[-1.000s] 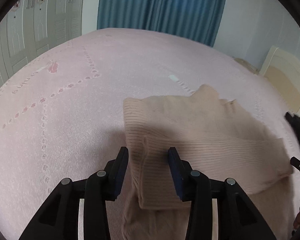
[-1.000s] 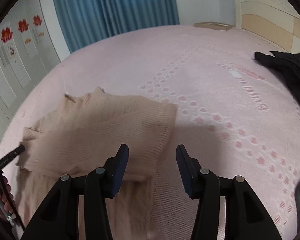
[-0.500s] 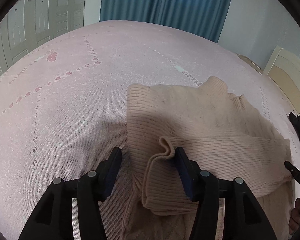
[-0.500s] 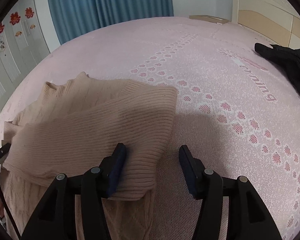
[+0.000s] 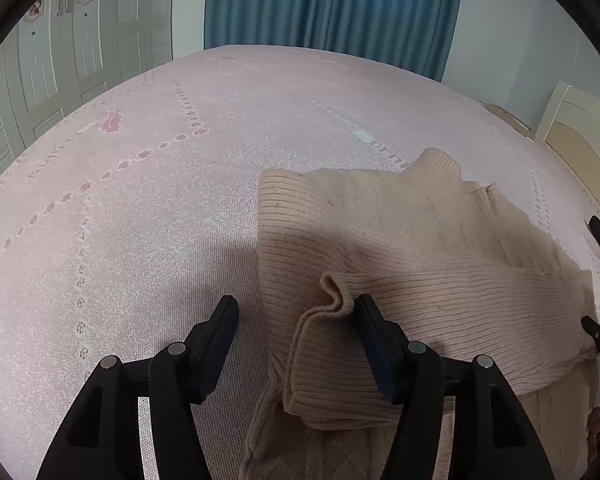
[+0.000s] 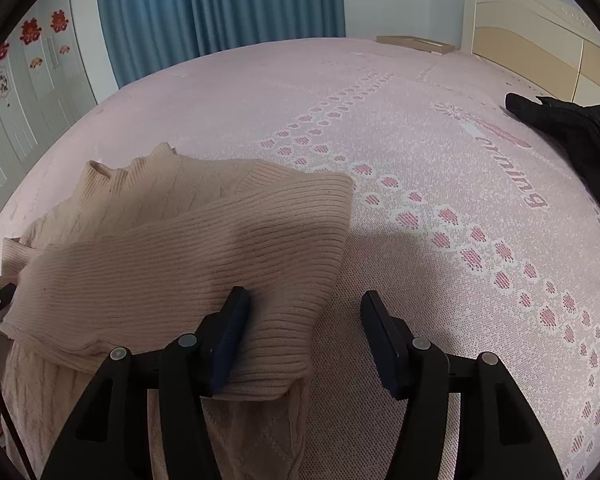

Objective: Fold small clothes

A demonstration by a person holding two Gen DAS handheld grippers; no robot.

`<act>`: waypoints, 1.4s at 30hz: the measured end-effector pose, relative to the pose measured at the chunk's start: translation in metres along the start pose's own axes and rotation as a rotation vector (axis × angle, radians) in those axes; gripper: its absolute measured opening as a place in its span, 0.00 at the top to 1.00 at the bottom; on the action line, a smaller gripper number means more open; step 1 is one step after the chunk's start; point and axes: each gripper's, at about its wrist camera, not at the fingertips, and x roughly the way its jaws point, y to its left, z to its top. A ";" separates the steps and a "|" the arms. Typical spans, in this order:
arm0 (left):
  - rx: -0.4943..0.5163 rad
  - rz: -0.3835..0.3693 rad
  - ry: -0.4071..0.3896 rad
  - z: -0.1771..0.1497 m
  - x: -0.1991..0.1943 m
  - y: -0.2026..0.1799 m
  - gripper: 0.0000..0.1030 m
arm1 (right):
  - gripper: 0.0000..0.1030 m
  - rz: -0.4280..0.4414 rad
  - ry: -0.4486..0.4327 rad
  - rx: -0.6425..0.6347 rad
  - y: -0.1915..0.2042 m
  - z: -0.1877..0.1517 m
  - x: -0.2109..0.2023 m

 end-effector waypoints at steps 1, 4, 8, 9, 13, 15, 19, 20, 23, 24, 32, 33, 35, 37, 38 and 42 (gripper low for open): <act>0.002 0.003 0.000 0.000 0.000 0.000 0.43 | 0.45 0.000 0.001 0.000 0.000 0.000 0.000; -0.002 0.000 0.002 0.000 0.000 0.000 0.42 | 0.45 -0.005 0.004 -0.006 0.001 0.000 0.000; -0.022 -0.020 0.009 0.000 0.001 0.004 0.40 | 0.45 0.008 0.005 -0.002 -0.001 0.001 0.000; -0.023 -0.024 0.010 -0.001 0.000 0.004 0.40 | 0.45 0.020 0.006 0.009 -0.003 0.001 0.000; -0.014 -0.037 0.022 -0.004 -0.003 0.005 0.37 | 0.45 0.029 0.004 0.008 -0.004 -0.001 -0.003; -0.015 -0.050 0.025 -0.008 -0.007 0.008 0.36 | 0.45 0.037 0.002 0.007 -0.005 -0.004 -0.007; -0.001 -0.067 0.032 -0.021 -0.020 0.013 0.36 | 0.44 0.069 0.006 0.049 -0.014 -0.016 -0.019; 0.010 -0.067 0.031 -0.026 -0.025 0.014 0.36 | 0.43 0.069 0.006 0.054 -0.016 -0.020 -0.023; 0.027 -0.069 0.030 -0.039 -0.037 0.017 0.35 | 0.43 0.045 0.007 0.022 -0.012 -0.039 -0.038; 0.033 -0.064 0.038 -0.042 -0.040 0.018 0.34 | 0.43 0.035 0.011 0.007 -0.011 -0.044 -0.042; 0.090 -0.042 0.052 -0.097 -0.087 0.026 0.33 | 0.43 0.014 0.027 -0.009 -0.012 -0.094 -0.083; 0.093 -0.038 0.052 -0.101 -0.092 0.027 0.33 | 0.43 0.014 0.029 -0.008 -0.013 -0.098 -0.087; 0.127 -0.020 0.057 -0.115 -0.107 0.026 0.33 | 0.43 0.014 0.035 0.004 -0.015 -0.109 -0.098; 0.135 -0.035 0.075 -0.130 -0.126 0.028 0.33 | 0.43 0.011 0.048 -0.002 -0.016 -0.121 -0.110; 0.129 -0.049 0.083 -0.134 -0.132 0.031 0.33 | 0.43 0.005 0.050 -0.010 -0.017 -0.129 -0.118; 0.098 -0.076 0.111 -0.154 -0.164 0.035 0.34 | 0.44 0.052 0.078 0.065 -0.025 -0.150 -0.152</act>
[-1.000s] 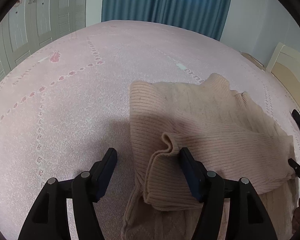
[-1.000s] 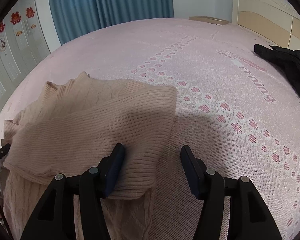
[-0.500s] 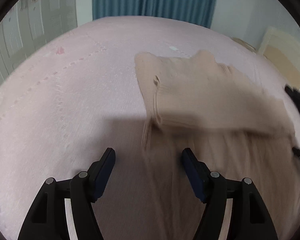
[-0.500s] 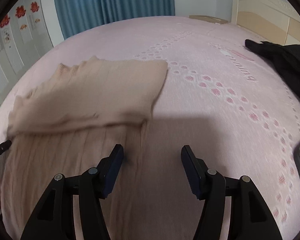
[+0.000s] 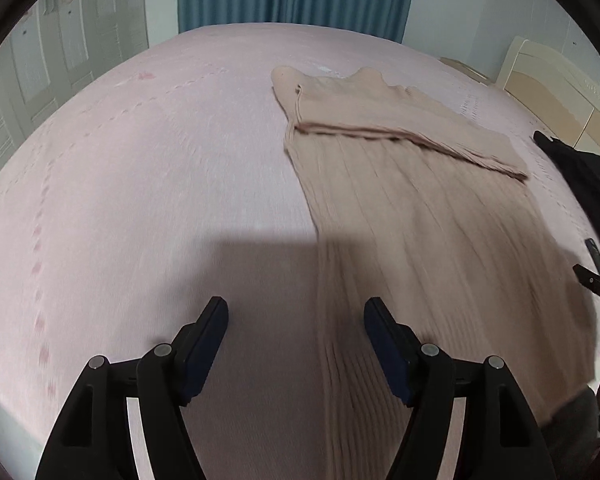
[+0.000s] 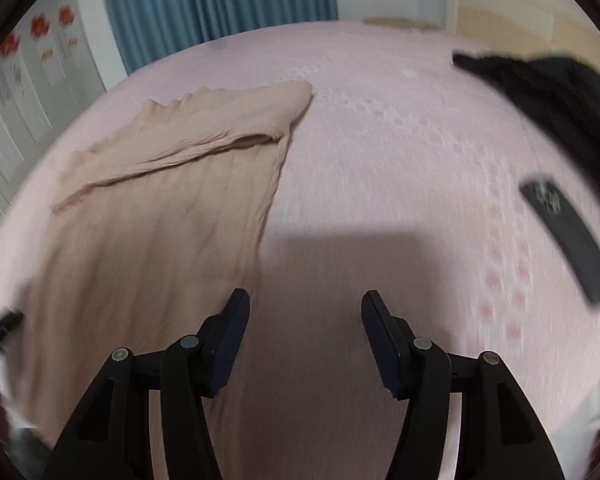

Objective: Fold small clothes

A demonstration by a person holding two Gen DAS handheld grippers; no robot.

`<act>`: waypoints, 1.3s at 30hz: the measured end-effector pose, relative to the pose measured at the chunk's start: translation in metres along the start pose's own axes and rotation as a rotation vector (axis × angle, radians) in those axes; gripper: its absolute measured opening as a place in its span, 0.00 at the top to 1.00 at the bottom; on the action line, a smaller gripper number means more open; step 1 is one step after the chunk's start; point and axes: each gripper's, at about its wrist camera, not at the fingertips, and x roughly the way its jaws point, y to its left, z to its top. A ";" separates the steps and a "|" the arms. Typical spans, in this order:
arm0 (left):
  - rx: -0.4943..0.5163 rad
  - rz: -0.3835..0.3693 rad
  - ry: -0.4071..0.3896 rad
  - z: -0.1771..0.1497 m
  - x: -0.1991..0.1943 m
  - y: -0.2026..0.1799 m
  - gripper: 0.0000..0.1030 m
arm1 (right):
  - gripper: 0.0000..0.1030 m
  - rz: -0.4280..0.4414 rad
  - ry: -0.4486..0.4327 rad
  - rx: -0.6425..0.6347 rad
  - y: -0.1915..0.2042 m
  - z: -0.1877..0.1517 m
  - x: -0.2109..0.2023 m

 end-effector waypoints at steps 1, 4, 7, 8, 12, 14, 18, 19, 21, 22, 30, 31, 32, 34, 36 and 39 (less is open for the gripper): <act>-0.008 -0.010 -0.005 -0.008 -0.010 -0.003 0.34 | 0.44 0.022 0.002 0.037 -0.002 -0.005 -0.010; 0.004 -0.019 -0.023 -0.025 -0.033 -0.012 0.34 | 0.44 0.038 -0.030 0.074 0.002 -0.020 -0.037; 0.005 -0.026 -0.055 -0.039 -0.052 -0.022 0.34 | 0.44 0.037 -0.055 0.040 0.019 -0.040 -0.059; 0.004 -0.029 -0.057 -0.046 -0.057 -0.026 0.33 | 0.44 0.031 -0.067 0.024 0.022 -0.046 -0.063; 0.038 0.008 -0.058 -0.064 -0.063 -0.035 0.33 | 0.44 -0.019 -0.125 -0.063 0.038 -0.070 -0.080; 0.039 0.027 -0.089 -0.067 -0.069 -0.035 0.33 | 0.44 -0.025 -0.158 -0.062 0.037 -0.076 -0.088; 0.025 0.027 -0.058 -0.070 -0.064 -0.028 0.33 | 0.44 -0.011 -0.113 -0.064 0.034 -0.077 -0.083; 0.015 0.024 -0.056 -0.071 -0.064 -0.026 0.33 | 0.44 -0.007 -0.104 -0.057 0.032 -0.077 -0.082; 0.000 0.018 -0.057 -0.072 -0.065 -0.023 0.33 | 0.44 0.010 -0.087 -0.033 0.029 -0.078 -0.082; -0.005 0.019 -0.056 -0.073 -0.065 -0.022 0.33 | 0.44 0.009 -0.081 -0.026 0.028 -0.078 -0.082; -0.010 0.030 -0.076 -0.078 -0.071 -0.029 0.34 | 0.44 -0.021 -0.089 -0.067 0.037 -0.089 -0.090; -0.006 0.037 -0.081 -0.079 -0.072 -0.031 0.34 | 0.44 -0.022 -0.090 -0.076 0.039 -0.090 -0.091; -0.001 0.041 -0.086 -0.078 -0.072 -0.034 0.34 | 0.44 -0.028 -0.097 -0.087 0.042 -0.092 -0.092; 0.015 0.047 -0.098 -0.079 -0.075 -0.039 0.34 | 0.44 -0.032 -0.104 -0.109 0.048 -0.093 -0.094; 0.023 0.056 -0.105 -0.080 -0.077 -0.042 0.34 | 0.44 -0.047 -0.117 -0.132 0.054 -0.094 -0.095; 0.015 0.055 -0.102 -0.079 -0.078 -0.041 0.34 | 0.44 -0.057 -0.126 -0.175 0.064 -0.096 -0.094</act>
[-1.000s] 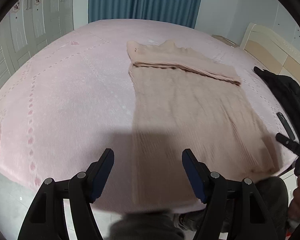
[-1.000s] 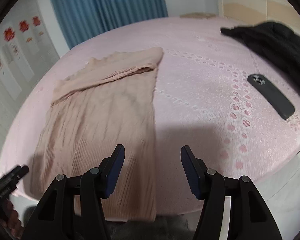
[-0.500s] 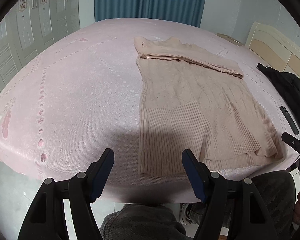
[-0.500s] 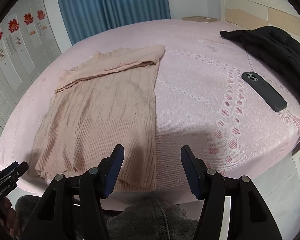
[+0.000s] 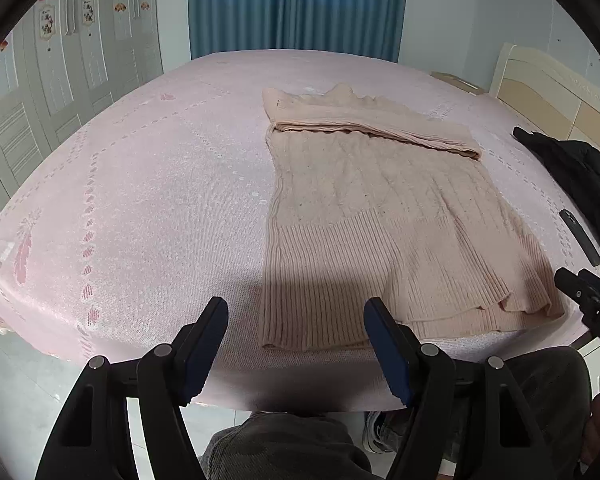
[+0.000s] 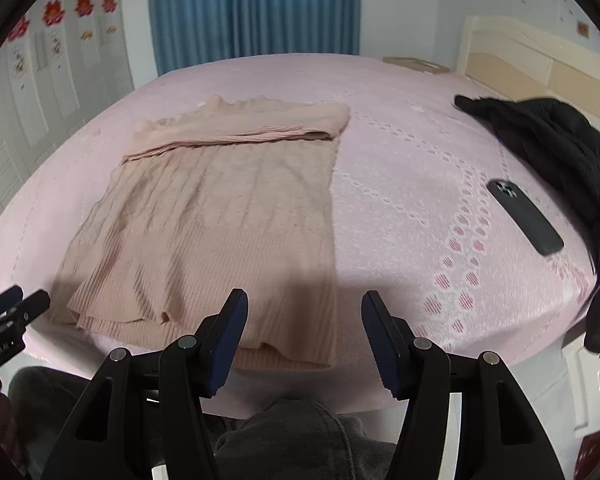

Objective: Fold small clothes

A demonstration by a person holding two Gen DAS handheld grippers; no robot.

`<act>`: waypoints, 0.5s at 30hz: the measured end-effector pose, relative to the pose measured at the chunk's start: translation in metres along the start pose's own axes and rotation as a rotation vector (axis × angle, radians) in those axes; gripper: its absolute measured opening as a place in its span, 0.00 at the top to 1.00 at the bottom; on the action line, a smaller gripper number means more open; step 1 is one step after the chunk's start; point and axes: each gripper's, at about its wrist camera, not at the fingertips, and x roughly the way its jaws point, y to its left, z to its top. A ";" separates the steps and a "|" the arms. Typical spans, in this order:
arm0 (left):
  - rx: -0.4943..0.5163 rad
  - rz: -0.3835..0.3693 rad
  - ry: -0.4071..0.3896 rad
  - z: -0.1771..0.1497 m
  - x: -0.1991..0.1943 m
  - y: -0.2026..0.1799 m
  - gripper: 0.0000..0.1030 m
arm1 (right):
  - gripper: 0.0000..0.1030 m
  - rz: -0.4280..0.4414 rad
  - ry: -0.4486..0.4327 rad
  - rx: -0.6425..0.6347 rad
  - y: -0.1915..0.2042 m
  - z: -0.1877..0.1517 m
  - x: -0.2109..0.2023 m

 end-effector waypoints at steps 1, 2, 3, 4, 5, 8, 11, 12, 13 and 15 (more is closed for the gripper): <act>-0.009 -0.009 0.006 0.000 0.000 0.002 0.34 | 0.44 -0.002 -0.004 -0.009 0.002 0.000 0.000; -0.015 -0.014 0.009 0.000 0.000 0.003 0.34 | 0.44 -0.002 -0.008 -0.014 0.004 0.000 -0.001; -0.028 -0.020 0.016 -0.001 0.000 0.005 0.34 | 0.43 0.000 -0.013 -0.020 0.005 -0.001 -0.002; -0.035 -0.023 0.019 -0.001 0.000 0.006 0.34 | 0.43 0.001 -0.015 -0.021 0.006 -0.001 -0.003; -0.045 -0.027 0.022 -0.001 0.000 0.008 0.34 | 0.43 0.005 -0.016 -0.017 0.005 -0.001 -0.004; -0.055 -0.022 0.020 -0.004 -0.002 0.012 0.34 | 0.43 0.007 -0.011 -0.006 0.004 -0.003 -0.005; -0.065 -0.020 0.014 -0.006 -0.003 0.018 0.34 | 0.42 0.005 -0.019 -0.005 0.006 -0.004 -0.007; -0.072 -0.021 0.014 -0.005 -0.002 0.021 0.34 | 0.41 0.002 -0.025 -0.009 0.007 -0.003 -0.007; -0.078 -0.021 0.019 -0.005 -0.001 0.024 0.34 | 0.40 -0.003 -0.029 -0.013 0.009 -0.003 -0.008; -0.094 -0.029 0.029 -0.005 0.002 0.031 0.34 | 0.40 -0.003 -0.030 -0.024 0.012 -0.002 -0.007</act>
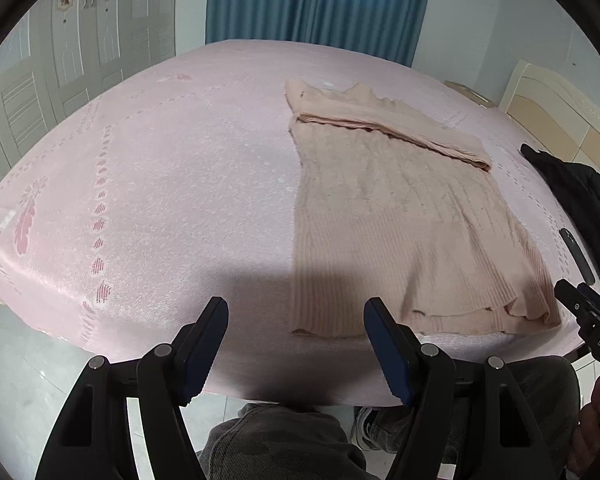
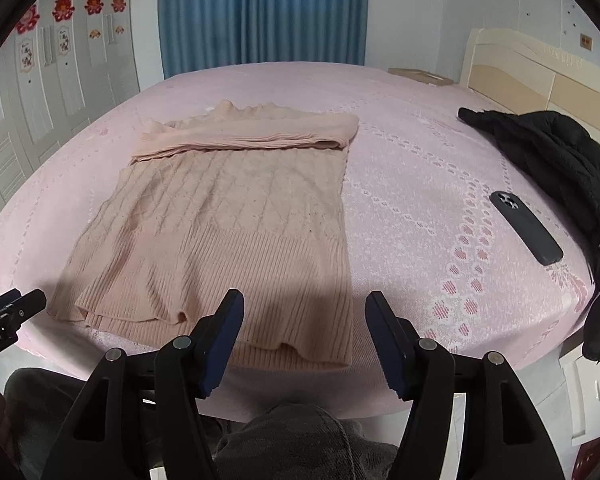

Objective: Fold small clothes

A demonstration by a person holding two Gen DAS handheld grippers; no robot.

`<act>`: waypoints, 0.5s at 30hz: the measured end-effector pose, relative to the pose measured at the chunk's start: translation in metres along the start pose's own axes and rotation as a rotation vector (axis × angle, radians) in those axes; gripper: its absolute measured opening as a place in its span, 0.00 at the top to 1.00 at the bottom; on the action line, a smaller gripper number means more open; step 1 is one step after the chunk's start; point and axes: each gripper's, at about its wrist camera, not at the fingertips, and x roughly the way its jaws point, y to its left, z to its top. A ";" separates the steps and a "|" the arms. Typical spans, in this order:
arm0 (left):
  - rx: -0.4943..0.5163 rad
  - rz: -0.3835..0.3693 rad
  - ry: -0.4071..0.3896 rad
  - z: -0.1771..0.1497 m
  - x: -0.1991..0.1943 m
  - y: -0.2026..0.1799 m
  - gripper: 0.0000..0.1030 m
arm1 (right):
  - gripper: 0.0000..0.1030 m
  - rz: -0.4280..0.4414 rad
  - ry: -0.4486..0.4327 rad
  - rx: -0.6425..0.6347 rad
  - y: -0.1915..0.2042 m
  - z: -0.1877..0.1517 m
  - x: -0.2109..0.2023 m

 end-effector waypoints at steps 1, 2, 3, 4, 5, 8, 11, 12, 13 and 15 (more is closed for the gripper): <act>-0.009 -0.003 0.002 0.001 0.001 0.003 0.34 | 0.40 0.000 0.002 -0.004 0.001 0.001 0.001; -0.019 -0.007 0.003 0.001 0.001 0.006 0.34 | 0.40 -0.001 0.002 -0.006 0.002 0.001 0.001; -0.031 -0.011 0.002 0.002 0.002 0.009 0.34 | 0.40 0.000 0.002 -0.005 0.002 0.002 0.002; -0.037 -0.012 0.002 0.002 0.003 0.011 0.34 | 0.39 -0.001 0.001 -0.002 0.002 0.003 0.002; -0.040 -0.012 0.002 0.003 0.004 0.012 0.34 | 0.39 -0.004 0.002 0.000 0.001 0.003 0.003; -0.027 -0.004 0.001 0.004 0.006 0.008 0.34 | 0.38 -0.004 0.013 0.001 0.000 0.005 0.007; 0.005 0.011 -0.006 0.004 0.006 0.001 0.34 | 0.38 -0.008 0.022 -0.002 0.001 0.006 0.009; 0.015 0.017 -0.007 0.004 0.005 -0.001 0.34 | 0.38 -0.011 0.023 -0.003 0.001 0.006 0.009; 0.023 0.022 -0.009 0.004 0.005 -0.003 0.34 | 0.37 -0.012 0.023 -0.004 0.001 0.005 0.009; 0.030 0.025 -0.010 0.003 0.004 -0.005 0.34 | 0.35 -0.015 0.024 -0.007 0.001 0.005 0.008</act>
